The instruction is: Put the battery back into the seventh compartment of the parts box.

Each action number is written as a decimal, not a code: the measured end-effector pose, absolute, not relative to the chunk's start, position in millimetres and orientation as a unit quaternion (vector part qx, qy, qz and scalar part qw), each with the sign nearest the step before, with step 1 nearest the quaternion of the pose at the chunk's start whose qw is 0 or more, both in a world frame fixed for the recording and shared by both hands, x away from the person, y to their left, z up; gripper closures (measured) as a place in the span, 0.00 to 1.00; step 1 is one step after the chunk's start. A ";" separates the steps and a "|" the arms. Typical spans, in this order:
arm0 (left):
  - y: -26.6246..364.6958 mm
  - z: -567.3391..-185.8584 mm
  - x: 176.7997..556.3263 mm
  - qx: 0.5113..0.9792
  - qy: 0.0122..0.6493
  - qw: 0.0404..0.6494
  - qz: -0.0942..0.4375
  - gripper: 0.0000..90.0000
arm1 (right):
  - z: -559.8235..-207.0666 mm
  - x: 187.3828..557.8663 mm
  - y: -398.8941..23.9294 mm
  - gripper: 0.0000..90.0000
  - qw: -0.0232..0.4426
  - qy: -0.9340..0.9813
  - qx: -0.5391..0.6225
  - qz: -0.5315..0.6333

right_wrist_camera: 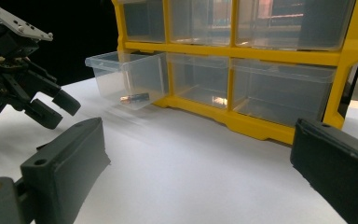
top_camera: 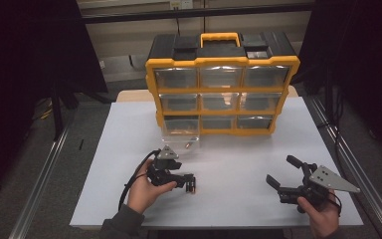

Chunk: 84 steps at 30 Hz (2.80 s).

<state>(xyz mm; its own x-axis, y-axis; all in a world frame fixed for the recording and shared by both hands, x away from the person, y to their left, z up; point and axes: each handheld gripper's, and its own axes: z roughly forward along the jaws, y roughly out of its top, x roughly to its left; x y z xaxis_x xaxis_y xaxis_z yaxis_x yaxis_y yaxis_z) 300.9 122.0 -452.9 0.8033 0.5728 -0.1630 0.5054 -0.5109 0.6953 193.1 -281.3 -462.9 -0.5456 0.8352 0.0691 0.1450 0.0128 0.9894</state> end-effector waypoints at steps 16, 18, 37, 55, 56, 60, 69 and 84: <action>117.4 -462.5 293.0 0.872 0.322 0.367 0.027 0.62 | -462.1 192.3 -281.8 0.04 0.287 0.652 0.373 0.595; 117.8 -463.8 292.1 0.875 0.322 0.361 0.028 0.63 | -462.2 192.3 -282.2 0.04 0.288 0.652 0.373 0.594; 123.4 -469.0 289.4 0.886 0.327 0.326 0.050 0.85 | -461.6 191.7 -280.1 0.04 0.290 0.653 0.369 0.595; 126.0 -453.3 304.1 0.858 0.383 0.342 0.017 0.86 | -461.8 191.9 -280.6 0.04 0.291 0.654 0.369 0.593; 127.1 -450.3 305.9 0.856 0.384 0.347 0.014 0.86 | -461.7 191.9 -280.7 0.04 0.291 0.654 0.368 0.594; 128.9 -440.4 311.5 0.848 0.388 0.361 0.011 0.86 | -461.7 191.6 -280.9 0.04 0.291 0.653 0.370 0.593; 127.8 -411.3 325.4 0.839 0.387 0.383 0.010 0.86 | -461.4 191.3 -281.1 0.04 0.291 0.652 0.370 0.595; 121.4 -366.2 346.4 0.838 0.376 0.394 0.022 0.86 | -461.5 191.1 -281.3 0.04 0.289 0.650 0.373 0.596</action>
